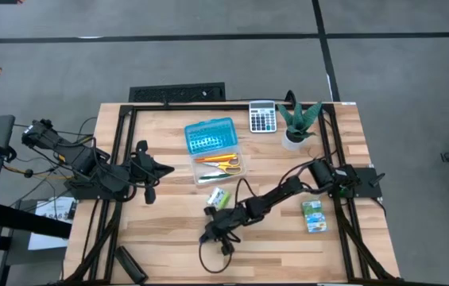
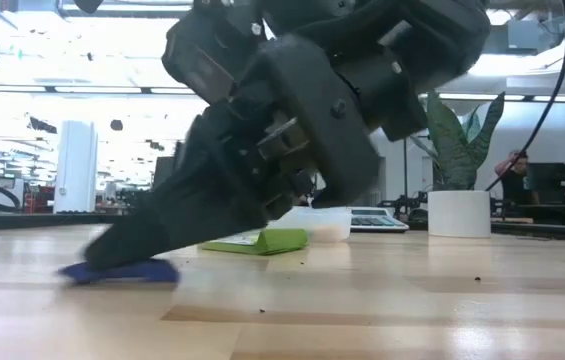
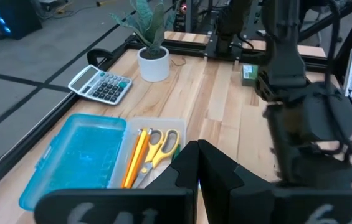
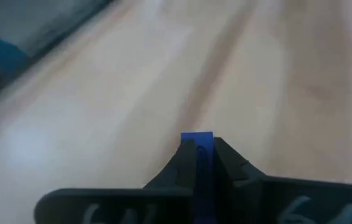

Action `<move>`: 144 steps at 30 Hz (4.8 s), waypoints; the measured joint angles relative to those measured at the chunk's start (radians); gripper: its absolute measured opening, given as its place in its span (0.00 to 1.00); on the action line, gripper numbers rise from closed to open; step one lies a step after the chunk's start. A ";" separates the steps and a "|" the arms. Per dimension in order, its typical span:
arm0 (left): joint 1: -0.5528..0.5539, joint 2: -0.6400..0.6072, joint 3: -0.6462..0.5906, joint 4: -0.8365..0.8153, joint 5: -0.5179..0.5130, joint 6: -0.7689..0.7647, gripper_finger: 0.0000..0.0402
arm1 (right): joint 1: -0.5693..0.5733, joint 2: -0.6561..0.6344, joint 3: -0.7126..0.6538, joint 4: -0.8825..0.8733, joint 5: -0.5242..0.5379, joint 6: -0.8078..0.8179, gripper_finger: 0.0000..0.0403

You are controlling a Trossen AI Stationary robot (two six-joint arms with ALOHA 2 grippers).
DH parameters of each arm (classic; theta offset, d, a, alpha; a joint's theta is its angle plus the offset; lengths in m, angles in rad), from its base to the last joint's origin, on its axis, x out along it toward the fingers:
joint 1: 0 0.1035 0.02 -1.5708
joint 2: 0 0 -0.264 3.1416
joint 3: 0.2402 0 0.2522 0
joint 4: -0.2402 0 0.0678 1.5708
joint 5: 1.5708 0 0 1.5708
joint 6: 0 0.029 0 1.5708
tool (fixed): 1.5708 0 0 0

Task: Pack school essentials
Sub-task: Put the violet eraser into the supply box

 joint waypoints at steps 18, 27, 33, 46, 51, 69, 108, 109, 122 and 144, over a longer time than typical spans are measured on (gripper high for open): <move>0.000 0.000 0.000 -0.025 0.014 -0.004 0.00 | -0.241 -0.254 0.003 -0.297 -0.027 -0.198 0.00; 0.000 0.000 0.000 -0.027 0.018 -0.003 0.00 | -0.200 -0.250 0.004 -0.314 -0.358 -0.176 0.16; 0.000 0.000 0.000 -0.035 0.017 0.001 0.00 | -0.125 -0.119 0.006 -0.093 -0.358 -0.172 0.35; 0.000 0.000 0.000 -0.046 0.042 -0.037 0.00 | -0.157 0.117 0.012 0.068 -0.536 -0.021 0.56; 0.000 0.000 0.000 -0.050 0.044 -0.037 0.00 | -0.158 0.141 0.014 0.076 -0.536 -0.037 0.54; 0.000 0.000 0.000 -0.073 0.043 -0.034 0.00 | -0.107 -0.278 0.001 -0.549 -0.404 -0.132 0.54; 0.000 0.000 0.000 -0.088 0.015 -0.008 0.00 | 0.149 -0.313 -0.546 0.353 0.221 0.139 0.54; 0.000 0.000 0.000 -0.088 0.015 -0.008 0.00 | 0.145 -0.312 -0.546 0.370 0.221 0.132 0.54; 0.000 0.000 0.000 -0.088 0.015 0.011 0.00 | 0.144 -0.313 -0.546 0.399 0.221 0.090 0.54; 0.000 0.000 0.000 -0.089 0.016 0.039 0.00 | 0.144 -0.313 -0.546 0.396 0.247 0.088 0.54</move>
